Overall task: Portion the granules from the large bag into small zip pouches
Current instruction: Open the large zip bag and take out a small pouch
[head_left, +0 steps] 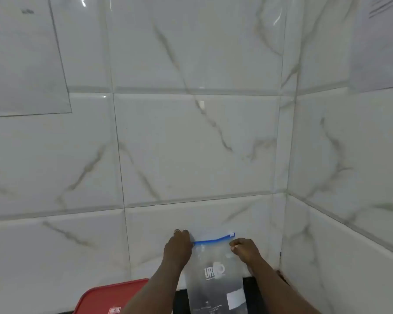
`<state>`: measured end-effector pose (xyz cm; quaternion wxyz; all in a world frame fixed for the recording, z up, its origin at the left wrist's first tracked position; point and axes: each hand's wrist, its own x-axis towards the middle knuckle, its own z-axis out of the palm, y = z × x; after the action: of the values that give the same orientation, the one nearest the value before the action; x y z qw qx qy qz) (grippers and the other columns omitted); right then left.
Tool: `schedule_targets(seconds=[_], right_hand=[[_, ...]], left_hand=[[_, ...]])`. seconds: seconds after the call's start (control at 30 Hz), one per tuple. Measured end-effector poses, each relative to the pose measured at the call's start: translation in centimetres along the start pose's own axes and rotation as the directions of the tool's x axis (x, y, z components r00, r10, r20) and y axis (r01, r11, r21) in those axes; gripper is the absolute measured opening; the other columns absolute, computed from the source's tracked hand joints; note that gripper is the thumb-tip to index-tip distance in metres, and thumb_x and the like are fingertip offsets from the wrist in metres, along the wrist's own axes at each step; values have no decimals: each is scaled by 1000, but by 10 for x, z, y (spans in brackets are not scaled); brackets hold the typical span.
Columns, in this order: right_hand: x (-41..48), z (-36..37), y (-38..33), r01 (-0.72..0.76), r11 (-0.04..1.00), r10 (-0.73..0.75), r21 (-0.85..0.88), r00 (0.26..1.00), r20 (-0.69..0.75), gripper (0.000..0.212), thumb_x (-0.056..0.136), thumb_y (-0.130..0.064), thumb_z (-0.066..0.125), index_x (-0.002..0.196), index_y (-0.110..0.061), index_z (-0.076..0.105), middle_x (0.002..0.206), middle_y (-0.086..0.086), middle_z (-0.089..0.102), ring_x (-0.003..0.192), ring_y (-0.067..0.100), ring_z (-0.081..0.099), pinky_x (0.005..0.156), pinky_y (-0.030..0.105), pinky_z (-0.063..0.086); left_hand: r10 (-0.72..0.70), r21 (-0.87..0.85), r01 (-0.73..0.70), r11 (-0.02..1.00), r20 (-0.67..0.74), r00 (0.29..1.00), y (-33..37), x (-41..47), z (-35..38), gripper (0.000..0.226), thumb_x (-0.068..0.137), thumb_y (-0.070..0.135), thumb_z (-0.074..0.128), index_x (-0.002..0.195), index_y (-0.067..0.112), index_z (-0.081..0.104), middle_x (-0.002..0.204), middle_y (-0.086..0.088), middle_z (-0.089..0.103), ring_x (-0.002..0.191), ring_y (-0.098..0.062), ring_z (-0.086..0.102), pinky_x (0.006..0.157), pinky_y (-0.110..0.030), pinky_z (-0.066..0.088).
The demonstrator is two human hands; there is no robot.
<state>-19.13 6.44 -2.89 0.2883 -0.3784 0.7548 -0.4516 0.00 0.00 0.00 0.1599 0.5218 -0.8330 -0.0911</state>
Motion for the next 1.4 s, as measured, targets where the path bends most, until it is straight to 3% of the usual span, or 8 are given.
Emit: schedule_targets(seconds=[0.13, 0.3, 0.47, 0.67, 0.87, 1.0, 1.27, 1.4], right_hand=[[2, 7, 3, 5, 981, 29, 192, 984, -173, 11, 87, -10, 63, 86, -12, 52, 96, 11, 58, 89, 24, 54, 80, 33, 44], [-18, -4, -10, 101, 936, -16, 338, 969, -246, 26, 81, -12, 71, 102, -17, 57, 99, 8, 61, 92, 28, 61, 85, 38, 51], [-56, -21, -30, 173, 917, -76, 358, 960, -269, 17, 78, -4, 73, 91, -13, 68, 75, 10, 67, 62, 17, 58, 71, 31, 47], [-117, -20, -61, 285, 886, -186, 366, 941, -282, 13, 79, -2, 72, 78, -12, 63, 66, 6, 66, 59, 14, 61, 65, 22, 48], [-174, 1, -71, 324, 854, -249, 406, 941, -228, 20, 82, 2, 68, 71, -12, 58, 69, 8, 65, 63, 15, 64, 71, 26, 53], [-205, 17, -60, 282, 876, -238, 391, 958, -157, 20, 82, 2, 67, 71, -10, 57, 69, 8, 65, 63, 13, 64, 64, 21, 51], [-236, 43, -26, 215, 928, -194, 305, 976, -98, 29, 72, 8, 73, 58, -14, 60, 70, 9, 63, 76, 20, 58, 80, 35, 50], [-245, 49, -21, 227, 933, -202, 280, 973, -116, 31, 77, 9, 69, 59, -15, 59, 71, 6, 62, 78, 19, 56, 75, 29, 47]], left_hand=[[66, -96, -66, 993, -2, 998, -7, 5, -1, 27, 96, 26, 49, 117, 11, 59, 116, -8, 57, 107, -19, 54, 78, -21, 37], [95, -134, -108, 985, -96, 991, -5, -8, -15, 21, 94, 17, 48, 105, 9, 63, 101, -7, 60, 100, -21, 54, 68, -21, 31], [154, -299, -203, 932, -181, 971, -4, -40, -46, 15, 85, 1, 52, 86, 6, 66, 69, 8, 42, 81, -23, 51, 65, -22, 29], [163, -350, -279, 894, -324, 932, -21, -93, -87, 16, 89, 2, 56, 94, 1, 70, 89, -15, 60, 87, -23, 56, 70, -15, 29], [163, -315, -304, 899, -404, 900, -48, -144, -101, 22, 93, -2, 46, 100, 0, 67, 91, -8, 51, 85, -15, 45, 69, -13, 25], [157, -280, -279, 919, -389, 908, -70, -177, -90, 32, 95, -4, 37, 106, 4, 65, 92, -3, 44, 92, -17, 38, 73, -14, 22], [22, -225, -126, 966, -412, 911, -88, -217, -59, 29, 94, 14, 44, 110, 23, 66, 112, 0, 57, 113, -24, 44, 87, -30, 23], [239, -55, -276, 960, -357, 903, -59, -221, -55, 31, 90, 43, 49, 117, 36, 62, 120, 12, 59, 123, -17, 42, 92, -33, 13]])
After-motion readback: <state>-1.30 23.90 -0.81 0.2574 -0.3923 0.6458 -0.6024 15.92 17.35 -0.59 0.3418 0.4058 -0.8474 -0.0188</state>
